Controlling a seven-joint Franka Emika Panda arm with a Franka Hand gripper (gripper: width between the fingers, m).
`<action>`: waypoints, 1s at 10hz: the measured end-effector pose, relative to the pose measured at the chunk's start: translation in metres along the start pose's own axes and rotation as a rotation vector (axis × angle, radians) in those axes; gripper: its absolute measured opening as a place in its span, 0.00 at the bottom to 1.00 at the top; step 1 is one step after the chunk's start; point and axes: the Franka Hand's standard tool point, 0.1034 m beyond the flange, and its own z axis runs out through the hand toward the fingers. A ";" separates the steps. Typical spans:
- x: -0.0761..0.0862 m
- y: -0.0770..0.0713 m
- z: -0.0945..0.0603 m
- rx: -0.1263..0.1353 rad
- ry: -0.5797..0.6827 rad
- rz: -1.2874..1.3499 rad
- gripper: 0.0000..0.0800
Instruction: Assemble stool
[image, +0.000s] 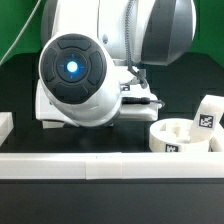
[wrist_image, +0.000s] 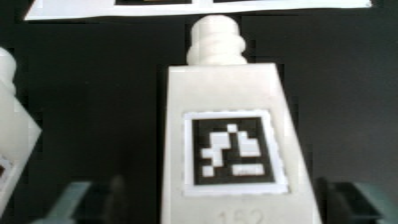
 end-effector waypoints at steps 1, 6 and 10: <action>0.000 0.000 0.000 0.000 0.000 0.000 0.48; -0.007 -0.006 -0.007 -0.002 -0.004 -0.003 0.42; -0.039 -0.022 -0.044 0.004 0.020 -0.025 0.42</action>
Offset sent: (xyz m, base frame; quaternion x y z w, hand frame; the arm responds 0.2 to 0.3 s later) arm -0.0017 0.0040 0.0013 -0.0011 -0.0025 -0.0001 1.0000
